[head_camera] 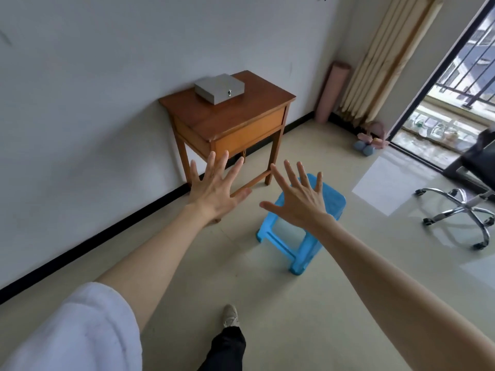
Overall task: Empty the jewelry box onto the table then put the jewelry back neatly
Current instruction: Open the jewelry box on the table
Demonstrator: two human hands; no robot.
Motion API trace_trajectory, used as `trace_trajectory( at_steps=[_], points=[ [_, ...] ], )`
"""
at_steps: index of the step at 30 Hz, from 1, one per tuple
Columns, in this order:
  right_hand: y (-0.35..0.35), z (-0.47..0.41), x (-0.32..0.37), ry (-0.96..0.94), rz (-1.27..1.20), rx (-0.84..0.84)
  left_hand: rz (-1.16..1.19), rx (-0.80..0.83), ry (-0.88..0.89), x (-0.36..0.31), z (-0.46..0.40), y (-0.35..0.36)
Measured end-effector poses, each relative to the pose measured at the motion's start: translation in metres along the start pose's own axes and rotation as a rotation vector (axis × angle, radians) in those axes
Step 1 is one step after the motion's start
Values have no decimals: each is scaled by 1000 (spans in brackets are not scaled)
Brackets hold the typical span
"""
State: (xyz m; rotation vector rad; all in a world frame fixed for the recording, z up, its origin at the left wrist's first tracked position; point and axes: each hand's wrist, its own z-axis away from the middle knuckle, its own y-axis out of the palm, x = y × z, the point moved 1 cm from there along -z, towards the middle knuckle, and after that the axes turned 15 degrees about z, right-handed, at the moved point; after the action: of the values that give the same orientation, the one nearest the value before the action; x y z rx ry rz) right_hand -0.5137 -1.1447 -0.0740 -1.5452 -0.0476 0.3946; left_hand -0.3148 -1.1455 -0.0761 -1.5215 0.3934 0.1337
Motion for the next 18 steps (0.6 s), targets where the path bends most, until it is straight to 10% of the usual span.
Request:
trace_trajectory(
  at_steps=[18],
  points=[
    [11, -293, -88, -4, -29, 25, -33, 10, 6, 44, -306, -16]
  ],
)
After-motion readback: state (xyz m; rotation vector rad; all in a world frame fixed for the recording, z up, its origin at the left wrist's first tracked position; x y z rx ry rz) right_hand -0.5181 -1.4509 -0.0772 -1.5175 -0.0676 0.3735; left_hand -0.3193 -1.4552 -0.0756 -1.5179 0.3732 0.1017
